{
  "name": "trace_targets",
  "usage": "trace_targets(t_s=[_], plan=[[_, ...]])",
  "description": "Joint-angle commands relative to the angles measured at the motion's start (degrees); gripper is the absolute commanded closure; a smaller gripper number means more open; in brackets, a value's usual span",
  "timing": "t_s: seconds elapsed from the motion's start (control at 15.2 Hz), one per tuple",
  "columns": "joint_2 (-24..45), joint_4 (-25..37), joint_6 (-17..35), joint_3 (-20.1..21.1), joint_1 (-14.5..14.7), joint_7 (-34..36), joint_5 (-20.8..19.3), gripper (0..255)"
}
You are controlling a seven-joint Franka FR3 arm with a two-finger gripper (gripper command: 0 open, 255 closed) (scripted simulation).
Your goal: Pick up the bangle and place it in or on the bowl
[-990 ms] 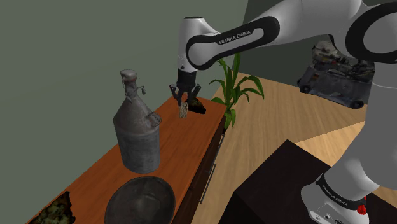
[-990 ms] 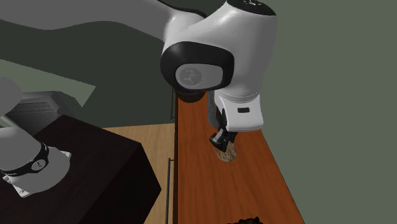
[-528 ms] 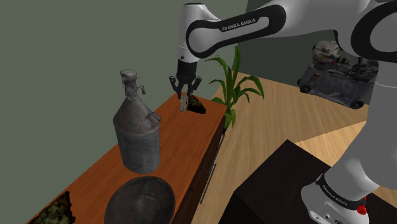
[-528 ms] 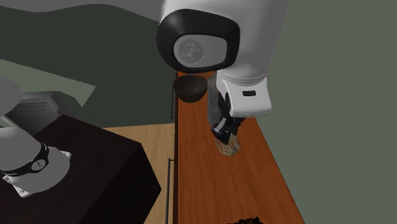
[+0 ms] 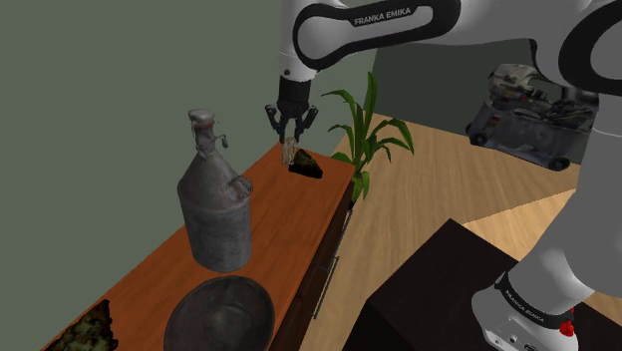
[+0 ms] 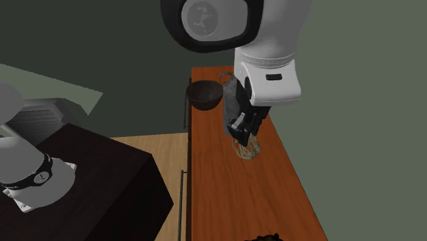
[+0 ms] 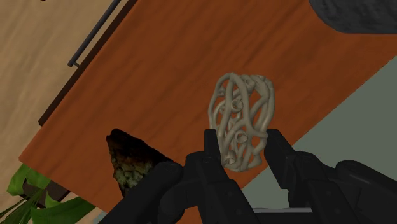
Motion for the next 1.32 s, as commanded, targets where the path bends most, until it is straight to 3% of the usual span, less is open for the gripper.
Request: trace_targets(t_s=[0.0,0.59,1.25], plan=[[-0.90,-0.63,-0.27,0.40,0.67,1.10,0.06,255],[-5.65,-5.90,0.39,4.14,7.00,11.47,-0.05,255],[-5.85,-4.71,-1.17,8.55,15.02,24.15,-1.53,255]])
